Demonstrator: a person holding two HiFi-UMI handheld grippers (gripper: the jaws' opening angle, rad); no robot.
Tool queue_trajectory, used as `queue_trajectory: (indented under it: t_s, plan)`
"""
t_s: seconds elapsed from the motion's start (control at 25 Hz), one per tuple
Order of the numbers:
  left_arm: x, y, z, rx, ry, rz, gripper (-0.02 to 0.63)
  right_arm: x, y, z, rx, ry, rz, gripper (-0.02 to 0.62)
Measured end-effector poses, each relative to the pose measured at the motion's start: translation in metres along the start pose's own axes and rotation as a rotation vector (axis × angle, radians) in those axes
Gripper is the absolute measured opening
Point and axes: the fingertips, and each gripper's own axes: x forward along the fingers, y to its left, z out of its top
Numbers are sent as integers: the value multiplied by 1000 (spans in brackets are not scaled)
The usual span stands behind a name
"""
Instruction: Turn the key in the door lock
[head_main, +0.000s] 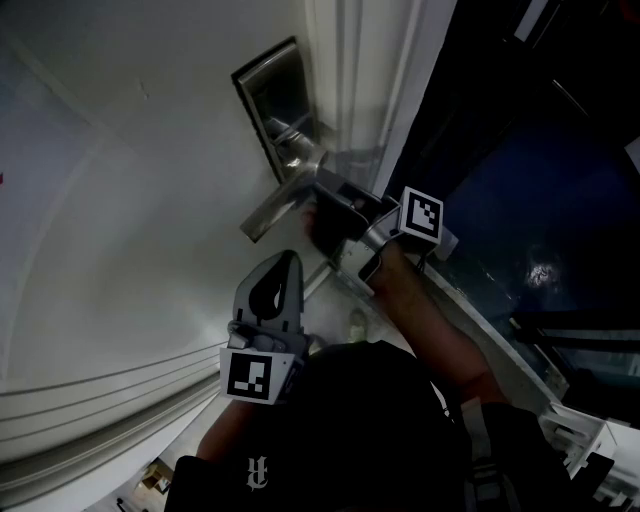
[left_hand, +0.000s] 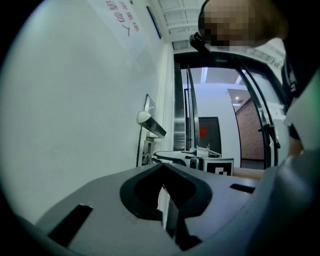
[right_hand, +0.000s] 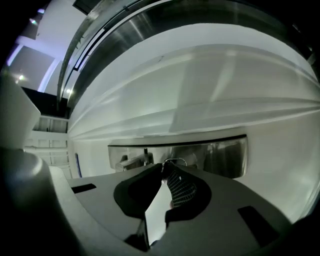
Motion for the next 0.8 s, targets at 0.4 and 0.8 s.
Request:
queue_trajectory:
  t_s: [0.4,0.8]
  plan:
    - [1,-3,0,-3,3,-12,6,-9,2,2,-174,58,-31,23]
    - [3,-8,1,0,3,-26,6,-36,23,0,-461,123,-85,23]
